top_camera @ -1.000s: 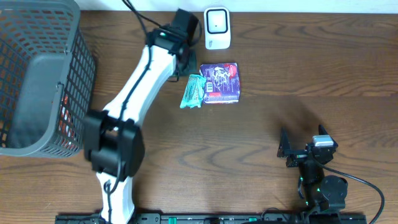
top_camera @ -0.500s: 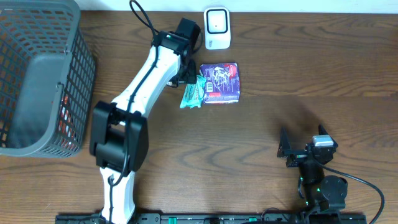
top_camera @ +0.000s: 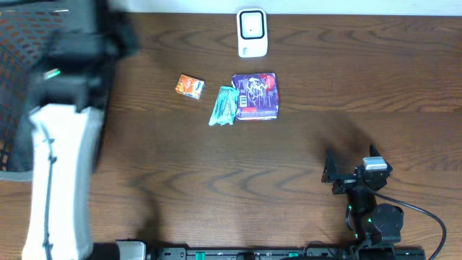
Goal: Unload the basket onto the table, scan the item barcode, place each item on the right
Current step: 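Place the orange tissue pack left of the green pack and release, then reach the left gripper into the basket and grasp the red bar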
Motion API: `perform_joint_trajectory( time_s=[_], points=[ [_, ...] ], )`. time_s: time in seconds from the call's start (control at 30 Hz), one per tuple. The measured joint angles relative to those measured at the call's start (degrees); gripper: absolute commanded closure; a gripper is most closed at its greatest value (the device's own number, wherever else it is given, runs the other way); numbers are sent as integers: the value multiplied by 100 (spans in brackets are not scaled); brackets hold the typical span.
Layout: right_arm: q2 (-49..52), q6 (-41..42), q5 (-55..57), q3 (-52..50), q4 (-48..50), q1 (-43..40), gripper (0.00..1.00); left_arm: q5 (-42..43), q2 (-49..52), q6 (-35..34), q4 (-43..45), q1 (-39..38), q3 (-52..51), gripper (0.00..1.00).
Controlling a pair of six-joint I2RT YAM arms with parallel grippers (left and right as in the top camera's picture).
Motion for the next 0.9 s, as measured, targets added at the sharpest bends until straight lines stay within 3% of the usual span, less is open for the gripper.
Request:
perform_joint_trajectory(
  time_s=[0.07,0.1,0.23,0.37,0.53,0.9],
  points=[
    [0,0,0,0,-2,0,1,-42,-229,-26,-11,645,2,27],
    [0,0,0,0,-2,0,1,-48,-293,-59,-31,946,2,21],
    [0,0,-2,0,0,0,1,136,-293,-321,-319,2170,2,12],
    [0,0,0,0,0,0,1,503,-101,-455,-614,2986,2,12],
    [0,0,0,0,0,0,1,750,236,-481,-787,3355,-107,12],
    [0,0,0,0,0,0,1,977,1547,-111,-774,3388,-1049,14]
  ],
)
